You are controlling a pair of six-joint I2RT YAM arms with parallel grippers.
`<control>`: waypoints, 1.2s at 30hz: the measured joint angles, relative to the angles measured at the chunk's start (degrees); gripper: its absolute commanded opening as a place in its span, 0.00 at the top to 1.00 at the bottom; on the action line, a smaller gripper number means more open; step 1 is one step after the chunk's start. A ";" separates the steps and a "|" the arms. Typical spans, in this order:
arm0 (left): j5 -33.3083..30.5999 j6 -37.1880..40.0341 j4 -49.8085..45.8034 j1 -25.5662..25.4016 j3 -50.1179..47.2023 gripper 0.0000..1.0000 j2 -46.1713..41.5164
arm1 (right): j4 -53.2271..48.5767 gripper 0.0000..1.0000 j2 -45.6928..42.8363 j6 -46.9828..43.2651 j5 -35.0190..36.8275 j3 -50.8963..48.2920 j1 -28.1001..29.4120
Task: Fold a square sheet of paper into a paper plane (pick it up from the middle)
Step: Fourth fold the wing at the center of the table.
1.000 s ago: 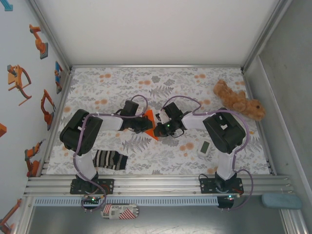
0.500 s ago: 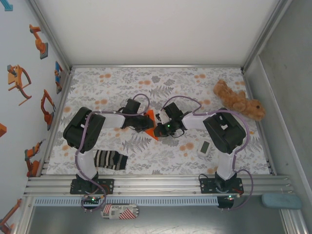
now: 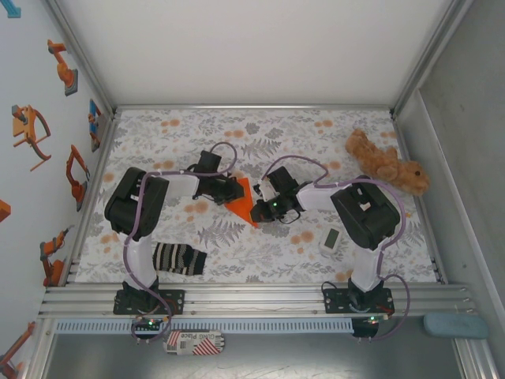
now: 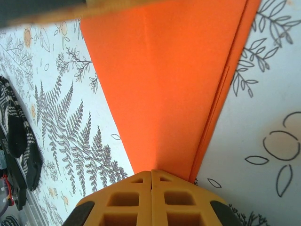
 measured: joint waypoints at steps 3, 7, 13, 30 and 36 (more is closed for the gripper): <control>0.26 1.49 -1.11 1.68 1.62 0.88 0.74 | -0.15 1.00 -0.02 -0.37 0.00 0.00 0.00; 0.44 3.41 -2.12 3.45 3.76 0.88 1.68 | -0.22 1.00 -0.04 -0.55 -0.02 0.00 -0.07; 0.42 5.25 -2.99 5.09 6.29 0.87 2.51 | -1.05 1.00 -0.22 -0.57 0.00 0.00 -0.11; 0.61 6.64 -5.95 7.23 8.98 0.87 4.98 | -1.25 1.00 -0.28 -0.55 0.02 0.00 -0.15; -1.73 6.56 -7.52 10.14 10.21 0.87 2.82 | -2.05 1.00 -0.28 -0.55 0.02 0.33 -0.17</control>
